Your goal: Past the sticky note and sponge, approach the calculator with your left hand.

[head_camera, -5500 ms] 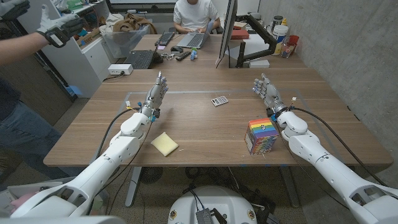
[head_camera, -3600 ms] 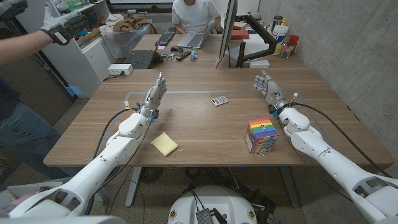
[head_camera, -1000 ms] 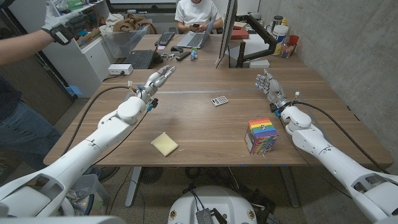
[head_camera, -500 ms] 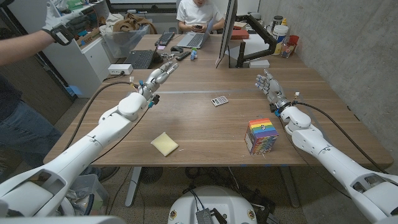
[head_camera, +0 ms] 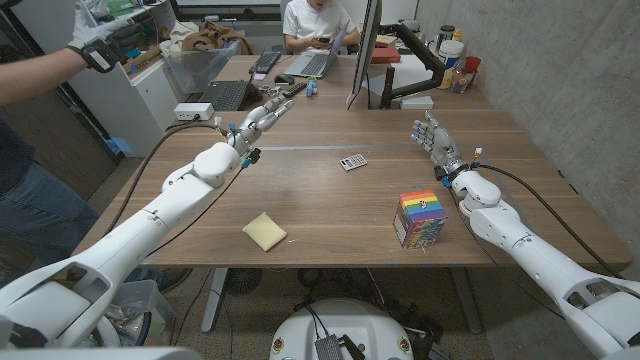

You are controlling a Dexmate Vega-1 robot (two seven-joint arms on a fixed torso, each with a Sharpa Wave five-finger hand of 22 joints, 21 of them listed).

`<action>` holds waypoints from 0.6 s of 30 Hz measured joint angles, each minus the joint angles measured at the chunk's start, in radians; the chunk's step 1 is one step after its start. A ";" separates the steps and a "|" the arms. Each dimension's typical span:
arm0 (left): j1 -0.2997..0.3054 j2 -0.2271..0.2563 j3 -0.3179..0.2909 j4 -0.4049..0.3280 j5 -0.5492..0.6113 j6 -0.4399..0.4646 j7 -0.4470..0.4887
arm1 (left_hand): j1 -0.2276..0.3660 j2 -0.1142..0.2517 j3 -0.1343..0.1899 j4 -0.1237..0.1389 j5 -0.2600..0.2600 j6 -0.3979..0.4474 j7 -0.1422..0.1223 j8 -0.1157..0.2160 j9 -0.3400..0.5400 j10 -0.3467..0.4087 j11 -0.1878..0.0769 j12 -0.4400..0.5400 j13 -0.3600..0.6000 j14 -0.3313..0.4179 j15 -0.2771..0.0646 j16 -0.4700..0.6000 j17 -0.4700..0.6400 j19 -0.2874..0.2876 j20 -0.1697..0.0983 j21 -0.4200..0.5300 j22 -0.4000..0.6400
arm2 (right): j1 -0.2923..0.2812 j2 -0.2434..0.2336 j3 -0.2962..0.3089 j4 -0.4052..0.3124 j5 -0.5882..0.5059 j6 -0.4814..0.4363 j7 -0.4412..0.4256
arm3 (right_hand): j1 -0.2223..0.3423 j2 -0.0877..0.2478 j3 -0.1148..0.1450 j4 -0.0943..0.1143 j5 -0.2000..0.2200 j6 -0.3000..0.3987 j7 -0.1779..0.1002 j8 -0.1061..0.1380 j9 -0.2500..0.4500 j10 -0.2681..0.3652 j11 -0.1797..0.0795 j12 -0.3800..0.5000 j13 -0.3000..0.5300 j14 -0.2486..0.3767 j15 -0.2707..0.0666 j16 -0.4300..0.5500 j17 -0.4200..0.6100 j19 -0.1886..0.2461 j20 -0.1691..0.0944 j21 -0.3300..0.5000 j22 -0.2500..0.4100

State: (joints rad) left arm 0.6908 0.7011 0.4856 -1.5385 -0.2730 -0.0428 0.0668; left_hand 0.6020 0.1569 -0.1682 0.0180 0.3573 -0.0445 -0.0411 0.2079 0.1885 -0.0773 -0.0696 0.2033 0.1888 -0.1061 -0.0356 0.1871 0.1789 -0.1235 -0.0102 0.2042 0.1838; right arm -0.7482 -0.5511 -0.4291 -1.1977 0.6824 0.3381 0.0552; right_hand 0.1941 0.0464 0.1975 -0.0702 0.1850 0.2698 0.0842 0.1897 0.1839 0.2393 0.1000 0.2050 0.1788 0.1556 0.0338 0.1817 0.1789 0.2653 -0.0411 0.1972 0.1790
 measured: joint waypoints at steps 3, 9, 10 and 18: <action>-0.006 0.000 0.004 -0.002 0.006 0.005 -0.003 | 0.000 0.000 0.000 0.000 -0.004 0.000 0.000 0.000 0.000 0.000 0.000 0.000 0.000 0.000 0.000 0.000 0.000 0.000 0.000 0.000 0.000 | -0.002 -0.002 0.002 -0.002 0.000 0.000 0.000 | 0.000 0.000 -0.003 -0.003 0.000 0.000 0.000 0.000 0.000 0.005 -0.005 0.000 0.000 0.000 0.000 0.000 0.000 0.000 0.000 0.000 0.000; -0.013 0.001 0.011 -0.007 0.022 0.015 -0.007 | 0.004 -0.004 0.000 0.000 -0.004 0.000 0.000 0.000 0.000 0.000 0.000 0.000 0.000 0.000 0.000 0.000 0.000 0.000 0.000 0.000 0.000 | -0.006 -0.006 0.004 -0.008 0.000 0.000 0.000 | 0.000 0.000 -0.003 -0.003 0.000 0.000 0.000 0.000 0.000 0.005 -0.005 0.000 0.000 0.000 0.000 0.000 0.000 0.000 0.000 0.000 0.000; -0.018 0.002 0.015 -0.012 0.026 0.016 -0.007 | 0.004 -0.004 0.000 0.000 -0.004 0.000 0.000 0.000 0.000 0.000 0.000 0.000 0.000 0.000 0.000 0.000 0.000 0.000 0.000 0.000 0.000 | -0.006 -0.008 0.005 -0.009 0.000 0.000 0.000 | 0.000 0.000 -0.003 -0.003 0.000 0.000 0.000 0.000 0.000 0.005 -0.005 0.000 0.000 0.000 0.000 0.000 0.000 0.000 0.000 0.000 0.000; -0.026 0.006 0.023 -0.025 0.042 0.027 -0.007 | 0.009 0.001 0.000 0.000 -0.004 0.000 0.000 0.000 0.000 0.000 0.000 0.000 0.000 0.000 0.000 0.000 0.000 0.000 0.000 0.000 0.000 | -0.008 -0.013 0.005 -0.013 0.001 -0.005 0.006 | 0.000 0.000 -0.003 -0.003 0.000 0.000 0.000 0.000 0.000 0.005 -0.005 0.000 0.000 0.000 0.000 0.000 0.000 0.000 0.000 0.000 0.000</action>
State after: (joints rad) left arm 0.6646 0.7071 0.5091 -1.5632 -0.2311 -0.0162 0.0597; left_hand 0.6110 0.1578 -0.1683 0.0180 0.3533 -0.0445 -0.0410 0.2079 0.1884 -0.0774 -0.0695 0.2032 0.1887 -0.1061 -0.0356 0.1871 0.1789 -0.1236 -0.0103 0.2042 0.1838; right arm -0.7558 -0.5638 -0.4241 -1.2103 0.6833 0.3336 0.0609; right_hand 0.1941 0.0464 0.1947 -0.0730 0.1851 0.2697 0.0841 0.1897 0.1838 0.2447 0.0947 0.2050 0.1788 0.1555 0.0338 0.1817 0.1789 0.2653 -0.0411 0.1972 0.1790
